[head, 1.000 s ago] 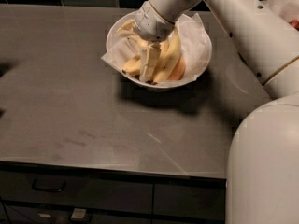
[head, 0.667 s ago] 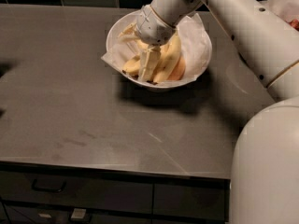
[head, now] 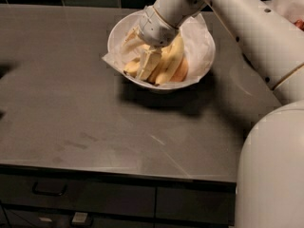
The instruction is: Pick banana from white bowl
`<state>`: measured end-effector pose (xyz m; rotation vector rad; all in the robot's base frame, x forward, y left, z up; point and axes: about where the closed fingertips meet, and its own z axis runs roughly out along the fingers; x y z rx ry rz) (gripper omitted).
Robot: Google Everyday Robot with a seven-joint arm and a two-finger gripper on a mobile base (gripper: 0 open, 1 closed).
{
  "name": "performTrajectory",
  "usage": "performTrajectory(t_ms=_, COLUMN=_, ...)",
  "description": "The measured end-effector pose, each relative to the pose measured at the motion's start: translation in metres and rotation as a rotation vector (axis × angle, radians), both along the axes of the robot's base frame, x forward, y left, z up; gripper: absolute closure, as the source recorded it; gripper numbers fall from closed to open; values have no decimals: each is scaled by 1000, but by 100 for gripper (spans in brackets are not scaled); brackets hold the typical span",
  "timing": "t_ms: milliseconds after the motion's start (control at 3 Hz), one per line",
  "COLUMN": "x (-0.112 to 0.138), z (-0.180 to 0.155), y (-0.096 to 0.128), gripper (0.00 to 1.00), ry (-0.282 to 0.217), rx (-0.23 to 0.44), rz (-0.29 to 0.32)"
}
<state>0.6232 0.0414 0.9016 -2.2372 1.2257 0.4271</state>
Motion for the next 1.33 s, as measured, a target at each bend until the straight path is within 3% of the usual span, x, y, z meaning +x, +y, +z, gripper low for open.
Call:
performTrajectory(t_ms=667, x=-1, z=-1, y=-8, gripper=90, ry=-18, rx=4, rz=-39)
performTrajectory(t_ms=1000, x=-4, z=3, y=-17, gripper=100, ry=-43, rx=14, rz=-87)
performTrajectory(t_ms=1333, x=-5, z=10, y=-28, gripper=100, ry=-78, rx=24, rz=-139)
